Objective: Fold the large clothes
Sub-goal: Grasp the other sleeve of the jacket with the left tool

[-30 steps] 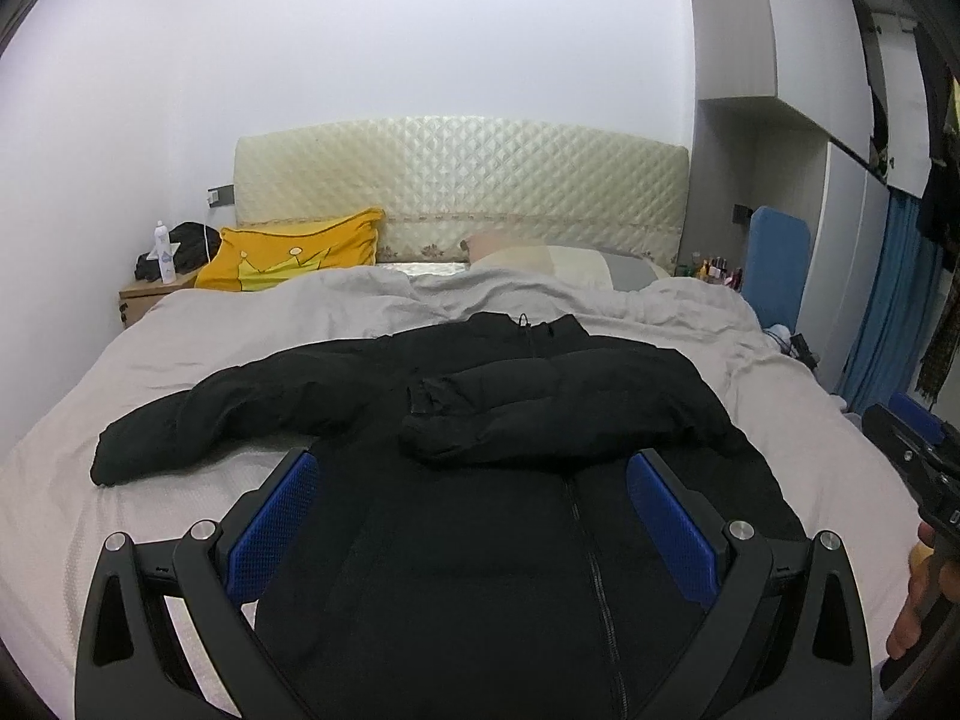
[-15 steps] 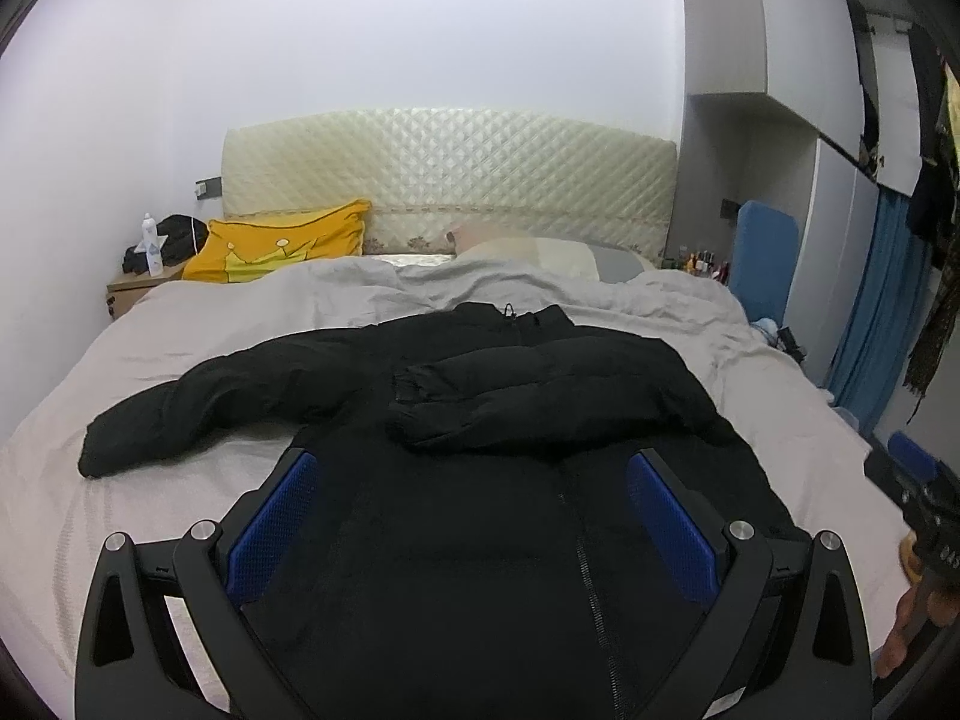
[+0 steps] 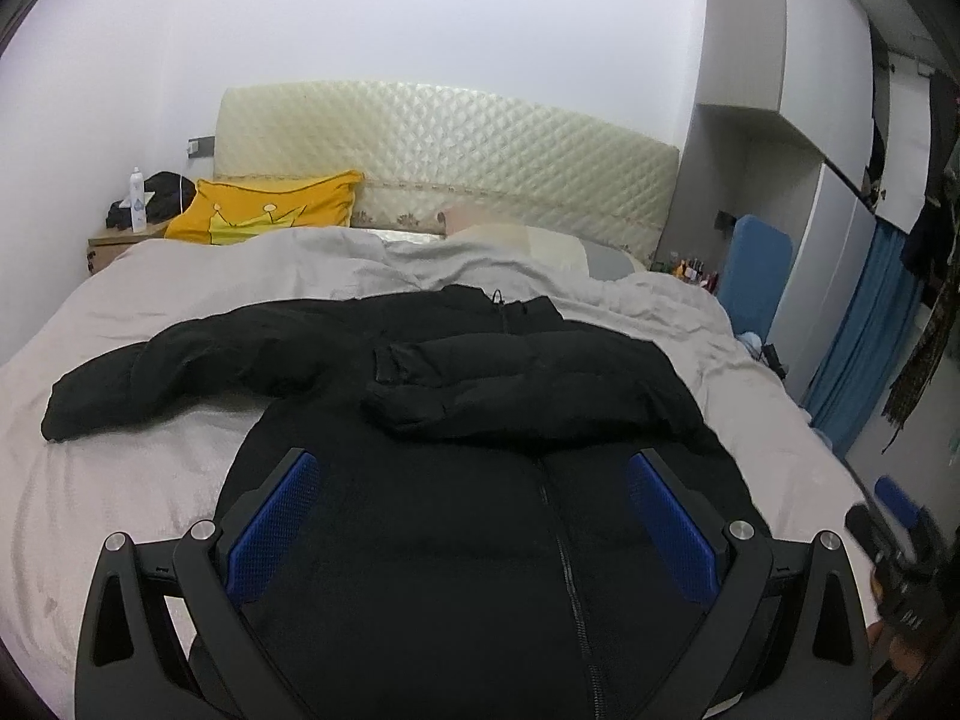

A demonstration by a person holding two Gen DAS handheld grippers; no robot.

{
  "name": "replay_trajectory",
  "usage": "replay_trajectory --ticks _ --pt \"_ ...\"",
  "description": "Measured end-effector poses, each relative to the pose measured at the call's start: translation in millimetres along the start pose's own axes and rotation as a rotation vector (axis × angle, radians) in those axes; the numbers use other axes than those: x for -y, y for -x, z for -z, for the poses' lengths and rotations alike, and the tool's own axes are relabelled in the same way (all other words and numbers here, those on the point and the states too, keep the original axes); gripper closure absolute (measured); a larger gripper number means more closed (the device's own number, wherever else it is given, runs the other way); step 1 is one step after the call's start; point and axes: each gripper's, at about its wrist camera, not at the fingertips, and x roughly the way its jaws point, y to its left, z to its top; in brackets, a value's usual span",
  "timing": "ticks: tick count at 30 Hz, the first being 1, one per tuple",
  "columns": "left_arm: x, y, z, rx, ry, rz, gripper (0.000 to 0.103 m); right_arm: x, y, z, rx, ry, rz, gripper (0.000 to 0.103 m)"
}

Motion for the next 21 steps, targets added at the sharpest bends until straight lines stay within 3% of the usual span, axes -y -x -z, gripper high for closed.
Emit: replay_trajectory --ticks 4,14,17,21 --pt "-12 2 -18 0.019 0.000 -0.004 0.000 4 -1 1 0.003 -0.016 -0.004 0.000" --pt "-65 8 -77 -0.007 -0.050 -0.102 0.000 4 -5 3 -0.007 -0.036 0.007 0.000" --pt "-93 6 -98 0.004 -0.064 -0.139 0.000 4 -8 3 -0.012 -0.044 0.006 0.000" --pt "-146 -13 -113 -0.034 -0.004 -0.157 0.000 4 -11 4 -0.018 -0.055 0.002 0.000"
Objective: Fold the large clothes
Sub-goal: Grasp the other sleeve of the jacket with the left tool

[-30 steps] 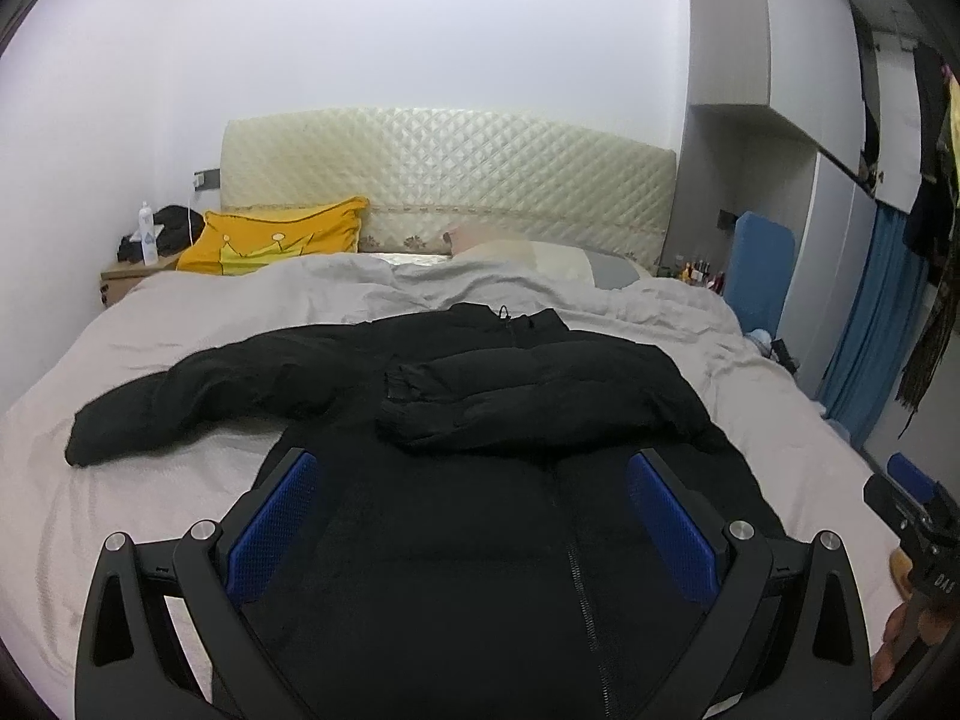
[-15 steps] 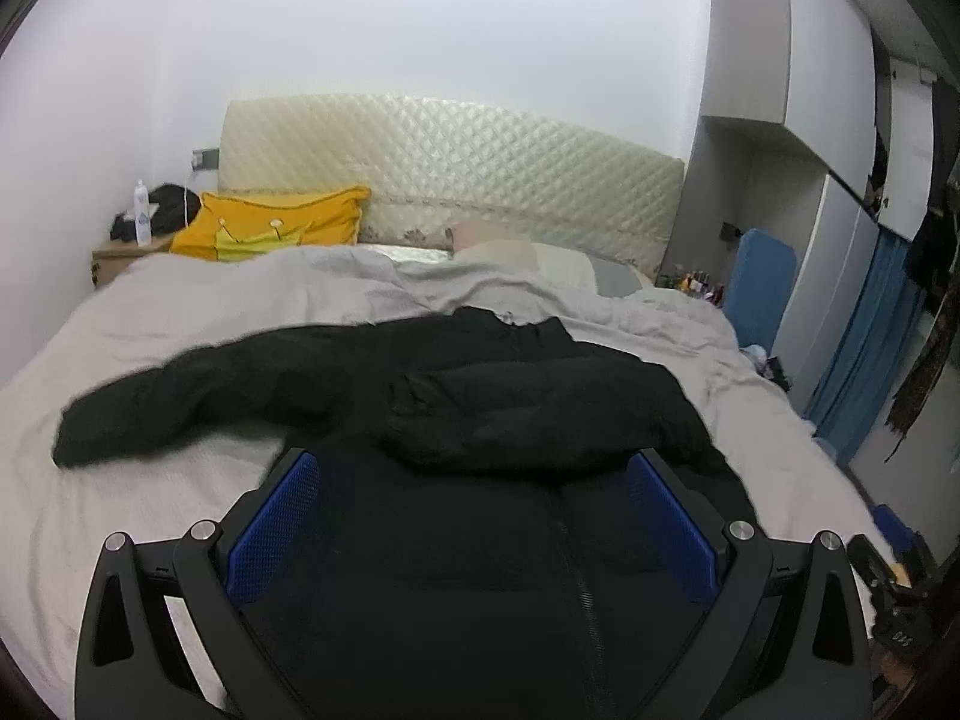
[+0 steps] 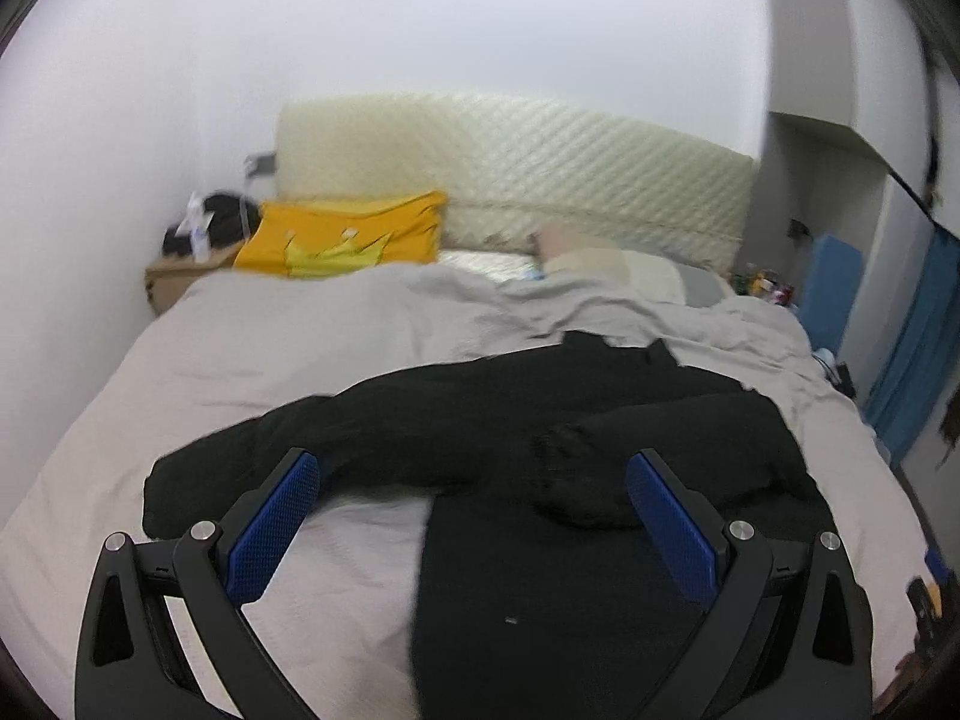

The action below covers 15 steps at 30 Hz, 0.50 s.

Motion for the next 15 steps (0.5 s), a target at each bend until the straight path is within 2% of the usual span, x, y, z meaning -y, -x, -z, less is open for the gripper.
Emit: replay_trajectory --ticks 5,8,13,15 --pt "-90 -61 7 -0.107 0.130 -0.041 0.000 0 -6 2 -0.015 -0.013 0.008 0.000" --pt "-126 -89 18 -0.165 0.152 -0.099 0.000 0 -9 3 -0.028 -0.017 0.017 0.000" --pt "-192 -129 49 -0.208 0.317 -0.050 0.000 -4 -22 7 -0.076 -0.043 0.022 0.000" --pt "-221 -147 64 -0.221 0.423 -0.027 0.001 -5 -26 7 -0.093 -0.057 0.007 0.000"
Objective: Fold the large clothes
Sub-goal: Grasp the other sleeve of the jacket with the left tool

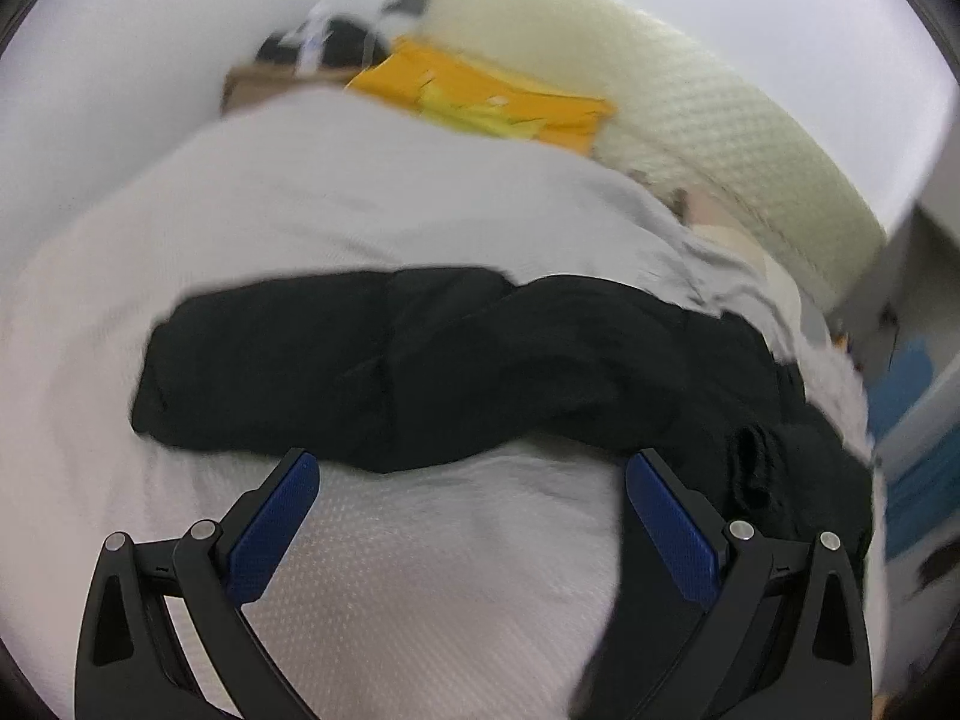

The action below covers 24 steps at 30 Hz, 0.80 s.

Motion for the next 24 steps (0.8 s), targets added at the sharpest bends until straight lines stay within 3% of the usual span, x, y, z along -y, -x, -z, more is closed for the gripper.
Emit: replay_trajectory --ticks 3,13,17,19,24 --pt "-40 -27 -1 -0.024 0.164 0.061 0.001 -7 -4 0 -0.019 0.019 0.002 0.000" --pt "-147 -98 3 -0.001 0.559 0.183 0.002 -16 -27 -1 -0.072 0.003 0.037 0.000" --pt "-156 -110 -4 0.050 0.565 0.183 0.003 -13 -36 -2 -0.089 -0.039 0.038 0.000" --pt "-152 -113 -10 0.066 0.538 0.169 0.008 -12 -40 -2 -0.095 -0.048 0.047 0.000" --pt "-133 -113 -17 0.101 0.453 0.119 0.034 -13 -43 -3 -0.098 -0.055 0.055 0.000"
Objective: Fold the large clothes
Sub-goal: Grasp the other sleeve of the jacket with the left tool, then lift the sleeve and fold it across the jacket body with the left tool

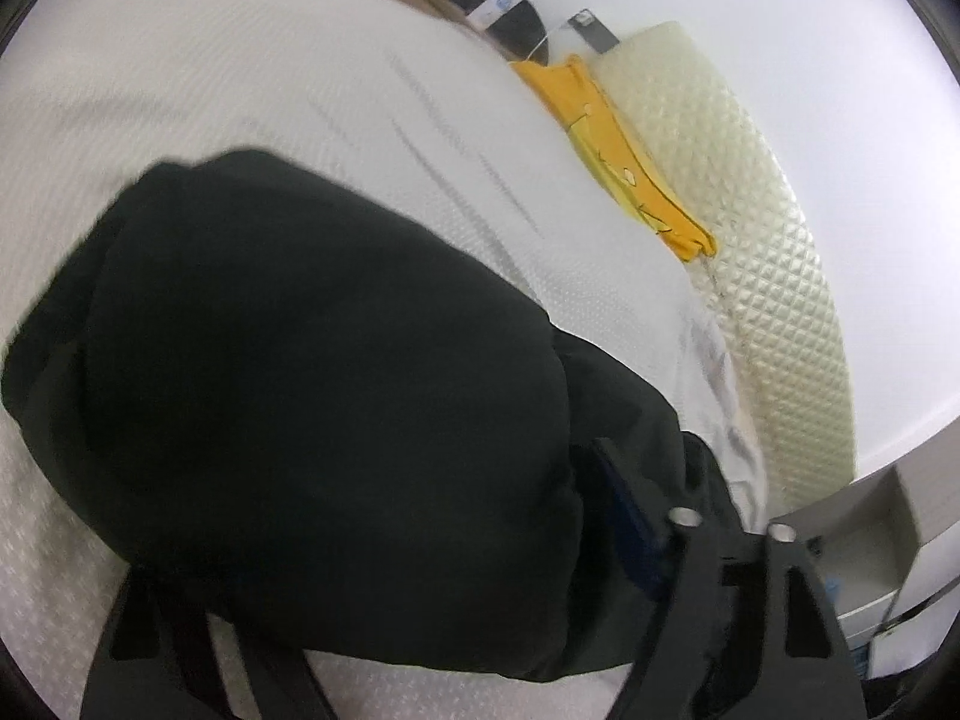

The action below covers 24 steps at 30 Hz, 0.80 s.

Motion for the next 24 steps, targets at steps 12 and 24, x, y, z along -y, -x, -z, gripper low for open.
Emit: replay_trajectory --ticks 12,24 --pt "82 48 -31 0.151 -0.204 -0.204 0.094 -5 13 -3 0.043 0.057 -0.008 0.000" --pt "222 147 -13 0.257 -0.422 -0.199 0.096 13 32 -6 0.092 0.038 -0.022 0.000"
